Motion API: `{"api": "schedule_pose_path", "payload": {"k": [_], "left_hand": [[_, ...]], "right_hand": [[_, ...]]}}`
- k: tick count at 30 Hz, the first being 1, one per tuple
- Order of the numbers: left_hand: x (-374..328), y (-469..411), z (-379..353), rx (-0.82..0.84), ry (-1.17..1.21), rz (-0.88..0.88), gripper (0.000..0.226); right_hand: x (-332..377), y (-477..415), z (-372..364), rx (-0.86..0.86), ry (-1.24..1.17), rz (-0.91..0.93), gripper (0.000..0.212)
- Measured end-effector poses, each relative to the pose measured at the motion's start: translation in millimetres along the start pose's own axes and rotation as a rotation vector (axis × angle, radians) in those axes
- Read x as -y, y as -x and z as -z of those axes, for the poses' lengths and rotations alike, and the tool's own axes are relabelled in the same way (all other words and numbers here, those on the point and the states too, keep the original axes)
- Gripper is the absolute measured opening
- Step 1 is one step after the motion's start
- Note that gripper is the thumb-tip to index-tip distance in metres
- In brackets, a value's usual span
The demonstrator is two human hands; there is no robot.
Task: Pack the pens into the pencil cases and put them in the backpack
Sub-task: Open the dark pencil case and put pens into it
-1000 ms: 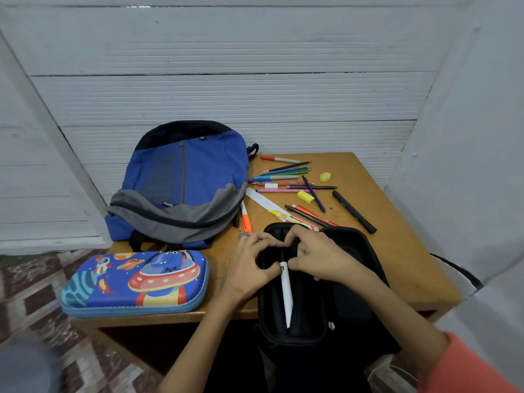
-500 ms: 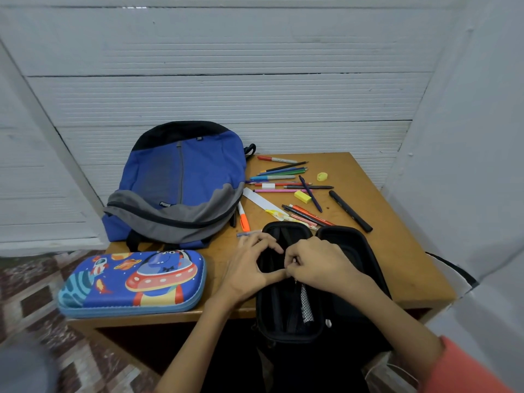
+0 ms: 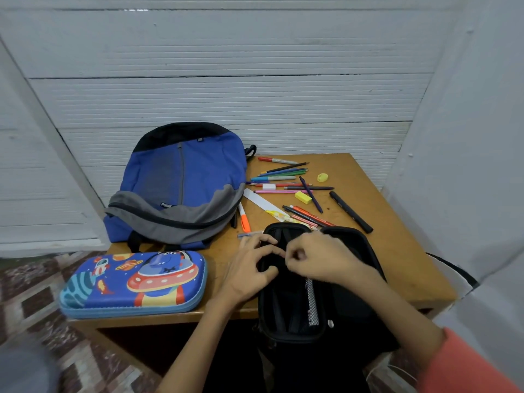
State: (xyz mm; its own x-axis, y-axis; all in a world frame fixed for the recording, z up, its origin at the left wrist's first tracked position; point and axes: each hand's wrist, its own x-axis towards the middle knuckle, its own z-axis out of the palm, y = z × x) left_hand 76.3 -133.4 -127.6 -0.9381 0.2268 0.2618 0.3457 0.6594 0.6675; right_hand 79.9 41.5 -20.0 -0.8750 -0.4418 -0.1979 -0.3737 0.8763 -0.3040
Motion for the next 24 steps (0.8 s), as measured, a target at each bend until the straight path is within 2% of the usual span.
{"api": "schedule_pose_path", "payload": {"k": [3,6,9,12,15,18,21,24], "left_hand": [[-1.0,0.5,0.5,-0.011,0.032,0.007,0.039],[-2.9,1.4,1.6,-0.032,0.091,0.019,0.039],[-3.2,2.5,3.1,-0.061,0.142,0.019,0.04],[-2.2,2.7,3.1,-0.08,0.167,0.021,0.041],[0.0,2.5,2.3,-0.119,0.187,0.029,0.039],[2.2,1.9,0.5,-0.146,0.203,0.024,0.038],[1.9,1.2,-0.2,-0.169,0.219,0.026,0.036],[1.1,0.5,-0.3,-0.183,0.235,0.038,0.038]], "right_hand": [[-33.0,-17.9,14.3,-0.263,-0.183,-0.053,0.012],[-83.0,-46.3,19.3,-0.507,-0.207,-0.261,0.017],[-129.4,-62.1,16.6,-0.451,-0.072,-0.471,0.015],[-151.2,-66.1,9.3,-0.321,-0.032,-0.558,0.02],[-156.5,-65.2,4.8,-0.36,-0.13,-0.571,0.021],[-149.8,-58.3,9.2,-0.636,-0.286,-0.497,0.021],[-123.1,-48.9,30.1,-0.96,-0.621,-0.301,0.023],[-92.5,-44.5,51.3,-1.06,-0.886,-0.165,0.025]]}}
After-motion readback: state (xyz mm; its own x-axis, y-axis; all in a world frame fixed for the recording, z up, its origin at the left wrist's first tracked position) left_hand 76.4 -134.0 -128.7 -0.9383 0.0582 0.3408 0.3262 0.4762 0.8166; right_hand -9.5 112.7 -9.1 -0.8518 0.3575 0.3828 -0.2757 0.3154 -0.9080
